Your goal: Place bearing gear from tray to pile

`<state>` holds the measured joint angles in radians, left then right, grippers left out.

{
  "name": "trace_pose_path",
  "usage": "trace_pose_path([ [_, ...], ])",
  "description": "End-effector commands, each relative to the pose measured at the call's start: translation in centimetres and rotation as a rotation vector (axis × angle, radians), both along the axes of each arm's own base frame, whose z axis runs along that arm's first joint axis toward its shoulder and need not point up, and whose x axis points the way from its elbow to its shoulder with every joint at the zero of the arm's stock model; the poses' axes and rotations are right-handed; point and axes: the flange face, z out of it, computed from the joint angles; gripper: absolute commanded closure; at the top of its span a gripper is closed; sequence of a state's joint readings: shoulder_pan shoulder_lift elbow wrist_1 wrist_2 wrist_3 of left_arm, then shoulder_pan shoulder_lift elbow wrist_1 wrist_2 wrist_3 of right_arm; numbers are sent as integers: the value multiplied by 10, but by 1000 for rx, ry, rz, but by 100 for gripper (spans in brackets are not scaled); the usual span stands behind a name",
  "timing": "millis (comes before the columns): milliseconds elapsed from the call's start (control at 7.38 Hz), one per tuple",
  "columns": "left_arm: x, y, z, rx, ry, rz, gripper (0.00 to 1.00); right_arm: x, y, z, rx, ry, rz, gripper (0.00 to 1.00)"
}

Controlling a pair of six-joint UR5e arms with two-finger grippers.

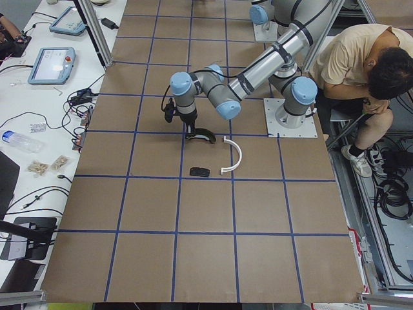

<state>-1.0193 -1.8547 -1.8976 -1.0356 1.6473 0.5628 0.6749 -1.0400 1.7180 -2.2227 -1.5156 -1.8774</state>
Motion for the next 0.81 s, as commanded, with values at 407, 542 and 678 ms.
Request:
trace_pose_path([
  [407,23,3,-22,20,12,-10,0,5,-6,16,0,24,-93,100],
  [542,24,3,-21,21,11,-10,0,20,-17,38,-22,48,-101,100],
  [678,24,2,-19,25,13,-9,0,51,-31,48,-26,46,-133,100],
])
